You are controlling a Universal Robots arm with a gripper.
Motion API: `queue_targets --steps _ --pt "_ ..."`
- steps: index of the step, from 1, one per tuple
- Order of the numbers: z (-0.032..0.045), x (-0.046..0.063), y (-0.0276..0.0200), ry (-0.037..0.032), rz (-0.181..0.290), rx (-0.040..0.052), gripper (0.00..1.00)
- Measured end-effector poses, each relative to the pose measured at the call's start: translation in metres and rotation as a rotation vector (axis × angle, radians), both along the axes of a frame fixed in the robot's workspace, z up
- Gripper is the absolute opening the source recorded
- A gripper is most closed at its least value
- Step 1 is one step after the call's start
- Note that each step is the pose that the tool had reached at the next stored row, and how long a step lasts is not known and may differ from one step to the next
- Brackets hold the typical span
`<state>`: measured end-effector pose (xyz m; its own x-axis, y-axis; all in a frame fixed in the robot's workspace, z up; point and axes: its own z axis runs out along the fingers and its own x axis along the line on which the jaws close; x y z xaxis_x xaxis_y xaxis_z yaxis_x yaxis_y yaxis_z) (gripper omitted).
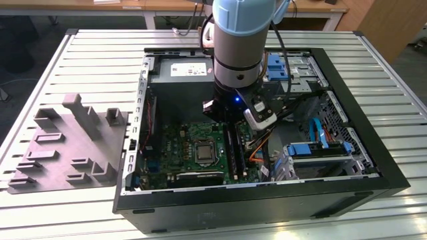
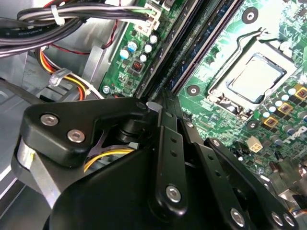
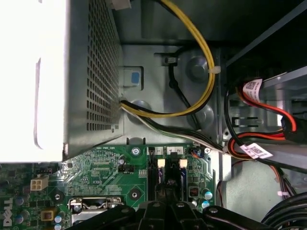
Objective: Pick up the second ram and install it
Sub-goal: 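Press down the second ram until it locks into place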
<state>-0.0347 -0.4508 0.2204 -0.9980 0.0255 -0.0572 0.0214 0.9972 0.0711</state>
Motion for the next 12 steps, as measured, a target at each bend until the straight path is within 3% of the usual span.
queue_targets --steps 6,12 --pt "0.0175 0.000 -0.0003 0.0009 0.000 -0.0022 0.11" --pt "0.0177 0.000 -0.0003 0.0010 0.000 -0.0023 0.11"
